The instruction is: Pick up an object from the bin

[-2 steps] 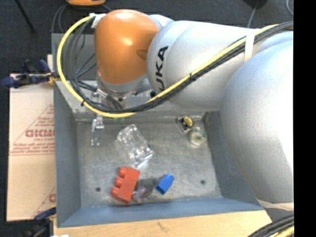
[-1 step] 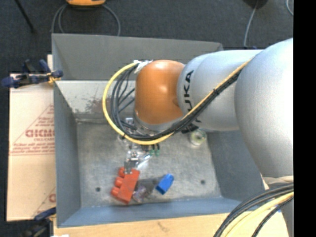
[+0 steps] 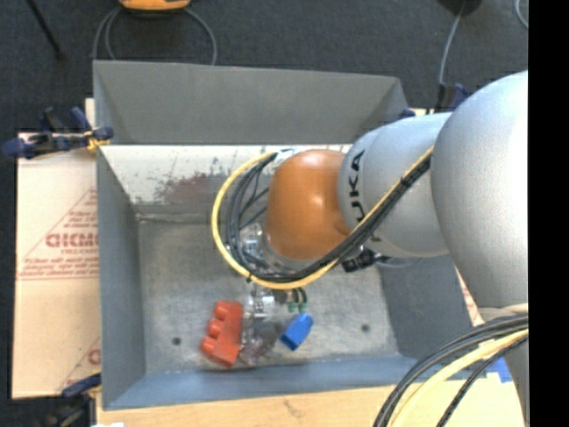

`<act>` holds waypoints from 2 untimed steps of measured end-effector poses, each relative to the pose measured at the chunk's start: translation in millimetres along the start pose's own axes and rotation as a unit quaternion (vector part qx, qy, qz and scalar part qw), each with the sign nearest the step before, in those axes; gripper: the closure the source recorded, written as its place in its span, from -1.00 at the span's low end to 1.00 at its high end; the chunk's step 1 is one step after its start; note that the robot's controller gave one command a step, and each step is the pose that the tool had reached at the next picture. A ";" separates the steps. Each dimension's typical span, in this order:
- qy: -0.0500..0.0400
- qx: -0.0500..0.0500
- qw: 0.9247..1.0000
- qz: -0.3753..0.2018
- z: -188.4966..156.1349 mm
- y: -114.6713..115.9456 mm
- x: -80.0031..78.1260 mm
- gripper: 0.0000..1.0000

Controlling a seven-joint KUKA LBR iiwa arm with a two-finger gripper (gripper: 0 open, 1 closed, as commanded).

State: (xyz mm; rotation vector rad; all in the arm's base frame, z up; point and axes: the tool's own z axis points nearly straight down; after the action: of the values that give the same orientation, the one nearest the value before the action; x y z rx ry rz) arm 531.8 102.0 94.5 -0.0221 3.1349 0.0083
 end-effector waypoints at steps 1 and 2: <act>-0.006 0.000 0.999 0.047 6.9 10.7 26.8 -1.00; 0.006 0.001 0.999 0.047 7.0 12.9 32.9 1.00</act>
Offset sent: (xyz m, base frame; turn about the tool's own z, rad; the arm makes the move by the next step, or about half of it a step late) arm -0.0535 0.0154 -0.0245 0.1128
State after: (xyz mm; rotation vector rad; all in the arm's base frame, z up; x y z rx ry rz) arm 498.7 114.5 87.3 0.1260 3.1453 0.0065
